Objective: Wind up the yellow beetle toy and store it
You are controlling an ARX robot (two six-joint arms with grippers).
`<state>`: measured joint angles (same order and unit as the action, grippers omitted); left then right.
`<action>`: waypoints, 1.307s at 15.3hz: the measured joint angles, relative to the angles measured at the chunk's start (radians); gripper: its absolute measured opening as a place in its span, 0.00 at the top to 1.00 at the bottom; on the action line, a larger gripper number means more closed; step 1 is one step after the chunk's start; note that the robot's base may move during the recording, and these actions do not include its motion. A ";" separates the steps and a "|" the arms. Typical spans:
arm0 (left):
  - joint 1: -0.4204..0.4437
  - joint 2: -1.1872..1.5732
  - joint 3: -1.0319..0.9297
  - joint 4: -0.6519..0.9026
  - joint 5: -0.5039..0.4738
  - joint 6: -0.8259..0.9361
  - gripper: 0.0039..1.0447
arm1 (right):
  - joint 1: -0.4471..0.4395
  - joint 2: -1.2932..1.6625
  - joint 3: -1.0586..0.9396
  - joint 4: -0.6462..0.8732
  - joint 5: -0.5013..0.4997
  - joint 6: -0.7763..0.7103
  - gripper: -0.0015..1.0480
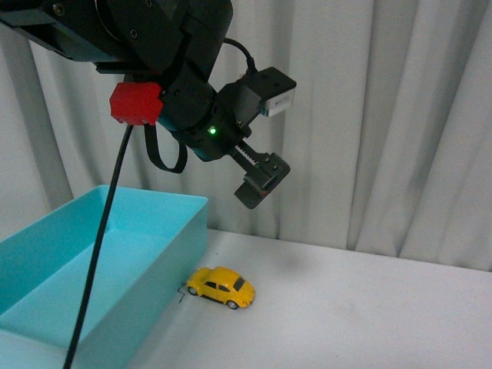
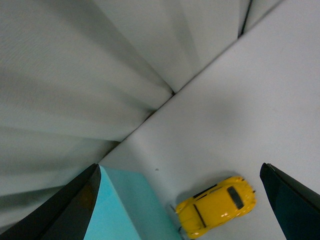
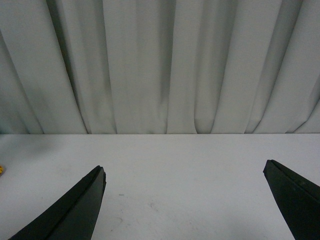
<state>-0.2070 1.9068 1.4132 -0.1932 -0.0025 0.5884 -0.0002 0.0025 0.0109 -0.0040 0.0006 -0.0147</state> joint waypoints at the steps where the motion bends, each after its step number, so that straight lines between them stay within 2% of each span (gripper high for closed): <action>1: -0.006 0.032 0.044 -0.052 -0.001 0.101 0.06 | 0.000 0.000 0.000 0.000 0.000 0.000 0.06; 6: -0.029 0.135 0.126 -0.282 -0.091 0.616 0.06 | 0.000 0.000 0.000 0.000 0.000 0.000 0.06; 9: -0.049 0.183 0.129 -0.328 -0.143 0.807 0.06 | 0.000 0.000 0.000 0.000 0.000 0.000 0.06; 13: -0.057 0.240 0.113 -0.278 -0.166 0.826 0.06 | 0.000 0.000 0.000 0.000 0.000 0.000 0.06; 16: -0.018 0.314 0.102 -0.248 -0.178 0.799 0.06 | 0.000 0.000 0.000 0.000 0.000 0.000 0.06; 20: -0.023 0.372 0.117 -0.235 -0.155 0.805 0.06 | 0.000 0.000 0.000 0.000 0.000 0.000 0.06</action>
<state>-0.2295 2.2791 1.5303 -0.4278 -0.1577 1.3933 -0.0002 0.0025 0.0109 -0.0040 0.0006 -0.0143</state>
